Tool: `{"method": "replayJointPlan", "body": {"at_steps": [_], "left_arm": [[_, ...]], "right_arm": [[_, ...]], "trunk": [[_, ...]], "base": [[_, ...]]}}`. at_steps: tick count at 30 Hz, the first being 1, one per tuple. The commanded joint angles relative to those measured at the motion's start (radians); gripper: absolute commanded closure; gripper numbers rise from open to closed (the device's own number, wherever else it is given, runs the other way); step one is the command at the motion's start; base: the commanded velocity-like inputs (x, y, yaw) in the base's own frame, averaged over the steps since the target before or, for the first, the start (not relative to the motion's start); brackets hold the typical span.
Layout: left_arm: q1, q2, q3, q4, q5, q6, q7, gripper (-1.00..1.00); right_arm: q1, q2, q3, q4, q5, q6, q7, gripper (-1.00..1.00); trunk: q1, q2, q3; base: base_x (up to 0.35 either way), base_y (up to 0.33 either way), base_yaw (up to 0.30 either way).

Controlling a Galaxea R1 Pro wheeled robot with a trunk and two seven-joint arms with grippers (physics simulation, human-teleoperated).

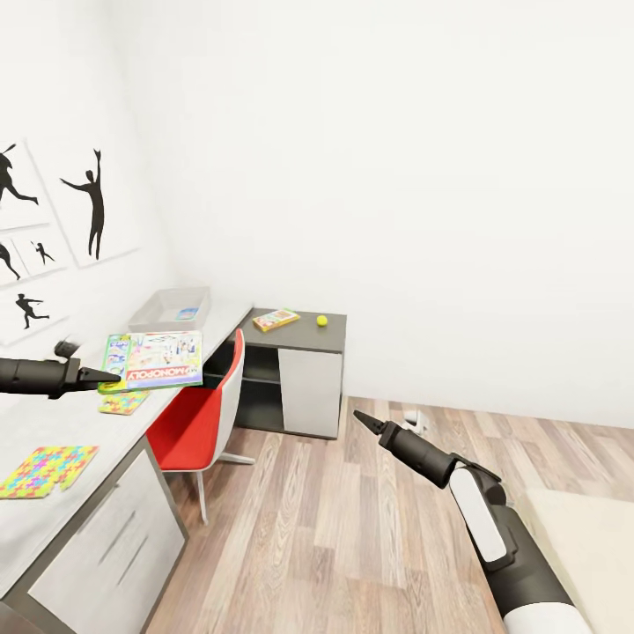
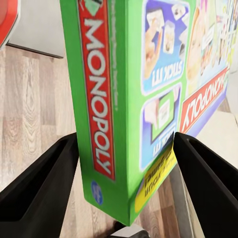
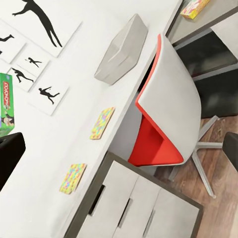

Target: Put all the toys in the child's room - the three board games (two on the bed and one on the table), the two jigsaw puzzles on the table, and the tennis ball on the table - inside the toy box on the table in the child's room.

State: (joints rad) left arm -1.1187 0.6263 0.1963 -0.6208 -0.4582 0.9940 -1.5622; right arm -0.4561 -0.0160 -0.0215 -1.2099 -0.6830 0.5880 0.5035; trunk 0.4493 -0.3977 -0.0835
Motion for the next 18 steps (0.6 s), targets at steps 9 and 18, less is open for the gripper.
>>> {"method": "replayJointPlan", "body": {"at_steps": [9,18], "left_arm": [[0.0,-0.001,0.003,0.0,-0.011,0.009,-0.009,1.0],[0.0,-0.003,0.005,0.0,-0.013,0.009,-0.009,1.0]], "right_arm": [[-0.001,0.0,-0.002,0.0,-0.006,0.008,0.0,-1.0],[0.0,0.0,0.016,-0.043,-0.006,0.009,-0.001,-1.0]], "trunk": [[0.001,-0.002,-0.003],[0.001,-0.002,-0.003]], "base": [[0.011,0.0,0.159],[0.269,0.0,0.023]]}}
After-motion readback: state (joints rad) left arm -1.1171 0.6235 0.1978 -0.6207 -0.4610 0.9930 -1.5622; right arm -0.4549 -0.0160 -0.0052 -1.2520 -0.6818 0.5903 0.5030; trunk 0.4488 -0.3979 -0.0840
